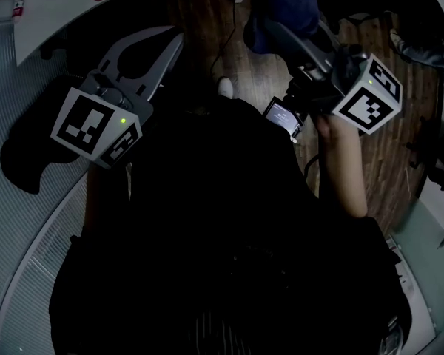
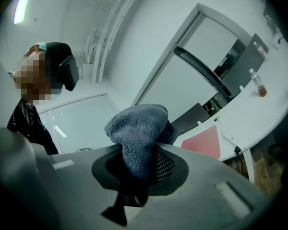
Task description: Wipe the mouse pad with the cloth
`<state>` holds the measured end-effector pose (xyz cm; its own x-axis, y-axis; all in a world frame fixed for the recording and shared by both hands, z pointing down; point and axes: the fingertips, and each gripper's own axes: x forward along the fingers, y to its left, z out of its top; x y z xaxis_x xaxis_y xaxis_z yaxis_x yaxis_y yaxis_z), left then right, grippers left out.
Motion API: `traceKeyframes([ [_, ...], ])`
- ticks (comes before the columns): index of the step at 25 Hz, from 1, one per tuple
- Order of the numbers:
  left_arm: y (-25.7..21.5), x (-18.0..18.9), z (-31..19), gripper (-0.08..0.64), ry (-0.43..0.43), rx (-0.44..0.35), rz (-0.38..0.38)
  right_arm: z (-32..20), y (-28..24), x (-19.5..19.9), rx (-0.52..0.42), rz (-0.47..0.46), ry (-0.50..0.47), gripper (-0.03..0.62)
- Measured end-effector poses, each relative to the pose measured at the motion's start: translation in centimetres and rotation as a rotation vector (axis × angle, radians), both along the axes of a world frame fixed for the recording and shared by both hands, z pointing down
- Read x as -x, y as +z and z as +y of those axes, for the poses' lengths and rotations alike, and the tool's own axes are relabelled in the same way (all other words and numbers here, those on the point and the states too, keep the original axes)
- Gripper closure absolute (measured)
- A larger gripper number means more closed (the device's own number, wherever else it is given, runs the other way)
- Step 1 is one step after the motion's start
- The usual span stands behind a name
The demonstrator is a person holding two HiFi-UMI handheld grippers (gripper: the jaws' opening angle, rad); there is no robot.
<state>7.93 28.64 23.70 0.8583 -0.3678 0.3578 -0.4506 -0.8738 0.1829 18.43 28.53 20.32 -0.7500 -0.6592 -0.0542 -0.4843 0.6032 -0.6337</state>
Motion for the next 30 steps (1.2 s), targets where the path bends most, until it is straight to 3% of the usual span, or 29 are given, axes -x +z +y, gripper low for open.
traceKeyframes([
  [4,-0.1,-1.3,-1.0,0.551,0.01,0.007,-0.006,-0.7,1.1,-2.7,0.007,-0.013,0.024,0.525],
  [11,0.7,2.0,-4.1,0.551,0.007,0.043,-0.03,-2.6,2.4,-1.6,0.021,-0.052,0.074,0.525],
  [16,-0.6,1.0,-7.3,0.551,0.05,0.134,0.13,-3.9,2.3,-1.6,0.045,0.02,0.119,0.525],
  [23,-2.2,0.7,-14.5,0.551,0.147,0.121,0.244,-8.7,-1.0,-2.3,0.017,0.167,0.205,0.525],
  [26,-2.8,2.2,-17.2,0.551,0.19,0.116,0.251,-12.2,-3.4,0.4,-0.032,0.206,0.198,0.525],
  [30,-0.7,3.9,-20.9,0.551,0.256,0.074,0.223,-17.5,-3.1,4.1,-0.059,0.188,0.187,0.525],
])
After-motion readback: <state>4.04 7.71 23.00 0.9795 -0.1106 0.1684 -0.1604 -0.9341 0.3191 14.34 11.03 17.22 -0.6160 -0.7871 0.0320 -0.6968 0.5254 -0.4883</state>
